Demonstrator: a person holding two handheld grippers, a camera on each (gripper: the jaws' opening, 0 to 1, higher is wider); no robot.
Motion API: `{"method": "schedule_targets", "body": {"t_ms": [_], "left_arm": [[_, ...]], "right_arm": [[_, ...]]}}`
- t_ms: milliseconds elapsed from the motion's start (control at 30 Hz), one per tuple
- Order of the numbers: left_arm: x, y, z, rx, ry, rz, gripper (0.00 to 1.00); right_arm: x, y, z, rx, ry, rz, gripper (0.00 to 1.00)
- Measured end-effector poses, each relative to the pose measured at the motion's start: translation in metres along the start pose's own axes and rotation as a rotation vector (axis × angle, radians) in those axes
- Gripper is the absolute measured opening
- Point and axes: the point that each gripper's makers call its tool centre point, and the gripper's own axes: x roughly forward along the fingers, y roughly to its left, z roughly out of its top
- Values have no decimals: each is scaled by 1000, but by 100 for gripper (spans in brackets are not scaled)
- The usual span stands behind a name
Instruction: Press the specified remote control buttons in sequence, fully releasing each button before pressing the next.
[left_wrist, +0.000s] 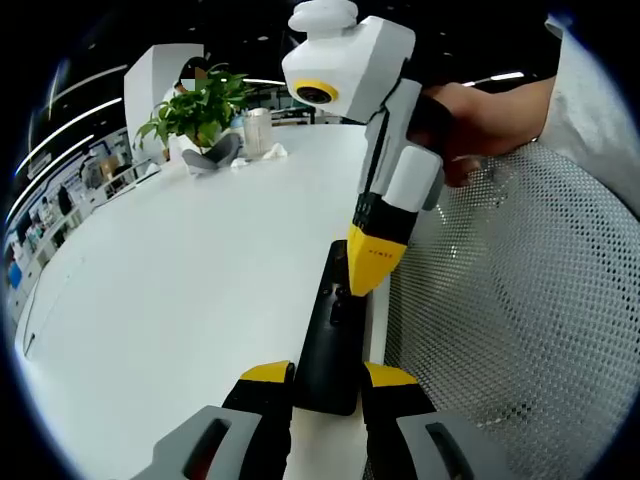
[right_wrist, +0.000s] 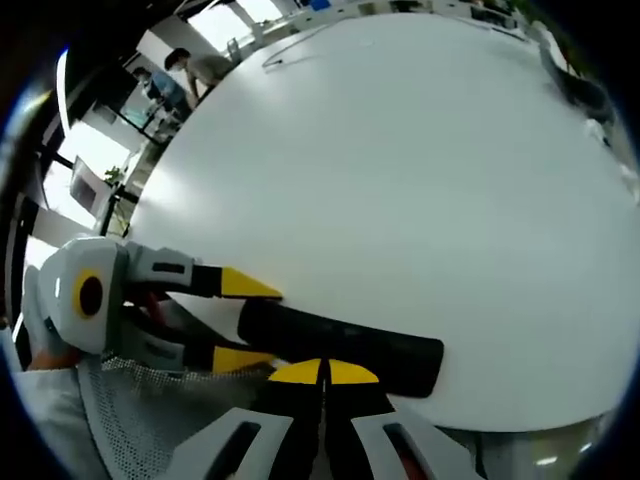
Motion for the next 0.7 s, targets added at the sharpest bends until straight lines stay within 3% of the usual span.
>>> {"method": "schedule_targets", "body": {"t_ms": [500, 700], "left_arm": [[0, 0, 0, 6, -3, -4, 26], [0, 0, 0, 7, -4, -5, 26]], "right_arm": [[2, 1, -2, -144, -3, -74, 0], [3, -1, -1, -121, 2, -79, 0]]}}
